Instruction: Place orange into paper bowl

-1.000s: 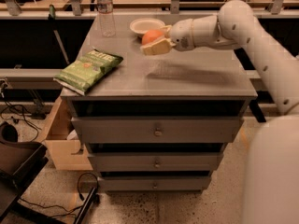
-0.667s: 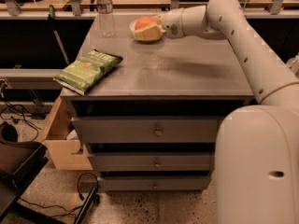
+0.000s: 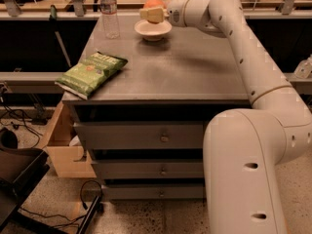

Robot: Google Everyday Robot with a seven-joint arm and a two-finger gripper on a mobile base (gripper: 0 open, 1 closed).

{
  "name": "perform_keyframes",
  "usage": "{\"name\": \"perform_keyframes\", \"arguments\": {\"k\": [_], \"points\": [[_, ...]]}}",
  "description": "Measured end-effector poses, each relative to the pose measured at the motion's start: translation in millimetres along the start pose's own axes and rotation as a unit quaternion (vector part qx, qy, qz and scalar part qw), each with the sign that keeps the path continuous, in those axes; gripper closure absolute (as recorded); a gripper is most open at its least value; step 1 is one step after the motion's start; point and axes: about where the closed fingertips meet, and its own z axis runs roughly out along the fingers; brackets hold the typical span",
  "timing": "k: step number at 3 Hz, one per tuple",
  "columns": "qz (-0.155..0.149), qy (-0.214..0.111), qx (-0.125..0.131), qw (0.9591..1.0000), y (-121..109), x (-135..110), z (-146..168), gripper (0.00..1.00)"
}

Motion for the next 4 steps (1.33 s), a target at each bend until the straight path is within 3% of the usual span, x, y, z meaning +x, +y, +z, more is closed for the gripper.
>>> {"name": "perform_keyframes", "arguments": {"k": [2,4], "points": [[-0.002,0.004,0.01,0.9999,-1.9,1.3,7.5,1.0],[-0.019,0.025,0.049,0.9983,-13.8,12.8,51.0,1.0]]}}
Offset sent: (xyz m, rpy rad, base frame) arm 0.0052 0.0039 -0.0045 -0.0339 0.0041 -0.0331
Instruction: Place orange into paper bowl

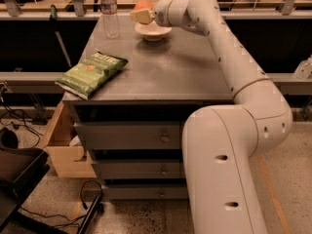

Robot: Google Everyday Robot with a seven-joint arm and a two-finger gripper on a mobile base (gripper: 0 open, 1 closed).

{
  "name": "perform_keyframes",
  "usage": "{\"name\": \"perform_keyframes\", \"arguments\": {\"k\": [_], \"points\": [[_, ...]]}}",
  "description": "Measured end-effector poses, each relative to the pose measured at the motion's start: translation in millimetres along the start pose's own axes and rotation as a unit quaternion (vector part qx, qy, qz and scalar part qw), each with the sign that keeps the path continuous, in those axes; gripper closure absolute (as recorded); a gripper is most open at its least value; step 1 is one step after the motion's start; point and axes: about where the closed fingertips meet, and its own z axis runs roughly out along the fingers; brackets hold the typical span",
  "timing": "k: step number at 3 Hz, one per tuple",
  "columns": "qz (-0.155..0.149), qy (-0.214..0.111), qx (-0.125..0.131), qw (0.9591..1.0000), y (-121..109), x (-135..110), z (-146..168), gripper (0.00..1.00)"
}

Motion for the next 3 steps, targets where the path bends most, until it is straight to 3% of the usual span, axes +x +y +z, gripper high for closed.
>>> {"name": "perform_keyframes", "arguments": {"k": [2,3], "points": [[0.0,0.019,0.06,0.998,-29.6,21.3,22.0,1.0],[0.001,0.033,0.094,0.995,-50.0,34.0,19.2,1.0]]}}
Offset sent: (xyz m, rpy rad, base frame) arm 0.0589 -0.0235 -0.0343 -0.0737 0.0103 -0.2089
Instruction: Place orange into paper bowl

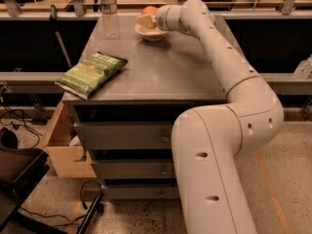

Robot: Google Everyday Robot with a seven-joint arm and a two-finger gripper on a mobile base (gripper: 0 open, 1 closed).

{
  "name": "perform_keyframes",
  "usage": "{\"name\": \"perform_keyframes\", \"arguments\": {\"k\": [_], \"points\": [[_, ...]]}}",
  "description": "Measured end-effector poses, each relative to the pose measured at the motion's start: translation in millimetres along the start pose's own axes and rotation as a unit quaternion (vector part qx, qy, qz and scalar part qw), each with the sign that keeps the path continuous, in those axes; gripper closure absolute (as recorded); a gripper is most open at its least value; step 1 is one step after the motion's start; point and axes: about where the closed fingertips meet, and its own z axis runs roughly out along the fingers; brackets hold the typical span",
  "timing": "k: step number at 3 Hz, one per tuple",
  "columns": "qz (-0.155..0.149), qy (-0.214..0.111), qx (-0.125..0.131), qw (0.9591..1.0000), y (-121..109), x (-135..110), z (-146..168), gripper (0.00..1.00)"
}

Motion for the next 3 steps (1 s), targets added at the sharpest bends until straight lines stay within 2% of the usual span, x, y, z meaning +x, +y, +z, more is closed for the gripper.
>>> {"name": "perform_keyframes", "arguments": {"k": [1,3], "points": [[0.001,0.001,-0.001,1.0,1.9,0.8,2.4,0.82],[0.001,0.003,-0.005,1.0,6.6,4.1,7.5,0.36]]}}
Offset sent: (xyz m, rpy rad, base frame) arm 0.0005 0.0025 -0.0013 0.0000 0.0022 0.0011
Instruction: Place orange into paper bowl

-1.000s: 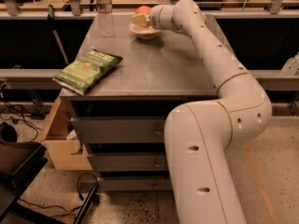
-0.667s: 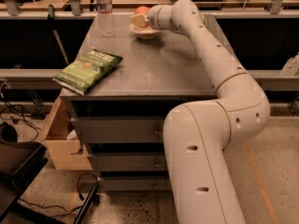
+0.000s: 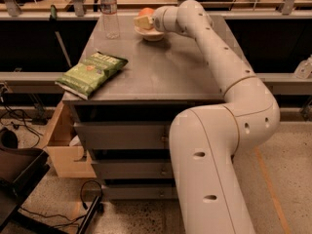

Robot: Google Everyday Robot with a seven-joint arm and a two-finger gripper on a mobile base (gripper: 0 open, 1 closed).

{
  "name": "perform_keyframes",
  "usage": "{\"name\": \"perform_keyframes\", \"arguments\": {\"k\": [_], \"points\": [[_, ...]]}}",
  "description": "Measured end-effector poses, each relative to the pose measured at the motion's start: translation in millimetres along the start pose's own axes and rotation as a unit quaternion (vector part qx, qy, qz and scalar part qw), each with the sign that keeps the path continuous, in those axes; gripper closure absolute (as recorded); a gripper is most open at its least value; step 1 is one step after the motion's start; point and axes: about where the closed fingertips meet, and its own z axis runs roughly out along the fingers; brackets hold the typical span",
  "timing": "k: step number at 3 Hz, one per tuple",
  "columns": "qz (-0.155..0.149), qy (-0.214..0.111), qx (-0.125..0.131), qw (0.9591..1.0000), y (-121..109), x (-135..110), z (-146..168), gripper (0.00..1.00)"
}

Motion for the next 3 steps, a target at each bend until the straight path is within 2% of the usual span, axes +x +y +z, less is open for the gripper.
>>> {"name": "perform_keyframes", "arguments": {"k": [1,2,3], "points": [[0.0,0.001,-0.002,1.0,2.3,1.7,2.6,0.12],[0.001,0.002,-0.003,1.0,4.4,3.1,4.9,0.0],[0.001,0.002,-0.004,1.0,4.5,3.2,5.0,0.0]]}}
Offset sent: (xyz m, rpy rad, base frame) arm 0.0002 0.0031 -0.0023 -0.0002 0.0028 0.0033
